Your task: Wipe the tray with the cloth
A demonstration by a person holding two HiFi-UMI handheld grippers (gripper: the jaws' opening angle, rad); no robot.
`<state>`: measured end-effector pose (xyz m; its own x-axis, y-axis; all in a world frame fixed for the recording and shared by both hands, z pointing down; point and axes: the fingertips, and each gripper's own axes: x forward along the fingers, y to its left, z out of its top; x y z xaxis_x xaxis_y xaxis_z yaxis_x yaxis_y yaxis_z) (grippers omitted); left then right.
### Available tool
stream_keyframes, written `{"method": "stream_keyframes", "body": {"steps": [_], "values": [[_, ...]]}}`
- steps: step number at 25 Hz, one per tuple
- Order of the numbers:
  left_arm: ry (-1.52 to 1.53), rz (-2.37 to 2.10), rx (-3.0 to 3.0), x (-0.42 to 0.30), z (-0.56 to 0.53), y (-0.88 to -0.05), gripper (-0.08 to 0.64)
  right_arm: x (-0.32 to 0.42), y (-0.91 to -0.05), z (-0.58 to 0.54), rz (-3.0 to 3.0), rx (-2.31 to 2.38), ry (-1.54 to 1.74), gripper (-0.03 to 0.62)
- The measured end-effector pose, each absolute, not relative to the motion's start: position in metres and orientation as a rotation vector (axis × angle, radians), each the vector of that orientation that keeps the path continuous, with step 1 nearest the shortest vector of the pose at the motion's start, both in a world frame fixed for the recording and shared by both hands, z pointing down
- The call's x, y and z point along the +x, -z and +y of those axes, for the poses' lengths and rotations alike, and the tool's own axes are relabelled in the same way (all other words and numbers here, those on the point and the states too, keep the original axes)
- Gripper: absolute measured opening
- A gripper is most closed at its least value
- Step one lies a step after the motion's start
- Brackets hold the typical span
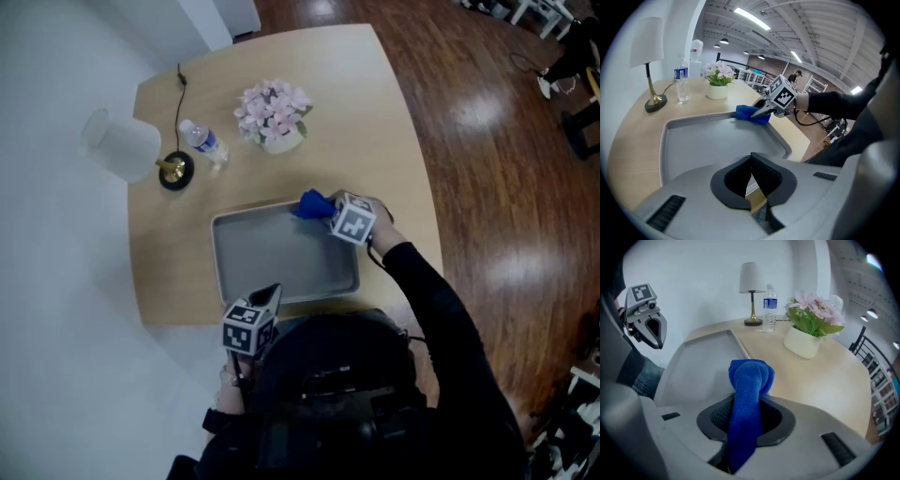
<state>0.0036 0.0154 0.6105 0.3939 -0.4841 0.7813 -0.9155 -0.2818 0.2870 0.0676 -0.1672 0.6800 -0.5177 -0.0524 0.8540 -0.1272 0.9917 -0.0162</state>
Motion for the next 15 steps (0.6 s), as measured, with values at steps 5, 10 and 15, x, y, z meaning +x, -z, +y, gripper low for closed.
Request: {"method": "stream_keyframes", "body": {"steps": [5,10,15], "values": [[-0.73,-1.226,1.887,-0.004,0.017,-0.613,0.0,0.065,-0.68,-0.172,-2.155,0.106,-0.065,0.104],[-0.724,-1.239,1.889,-0.002,0.017,-0.612,0.0,0.069,-0.682,-0.154,-2.151,0.078,-0.058,0.104],[-0.725,-1.238,1.892,-0.003,0.021,-0.612,0.0,0.085,-0.686,-0.111,-2.126,0.05,-0.073,0.104]]}}
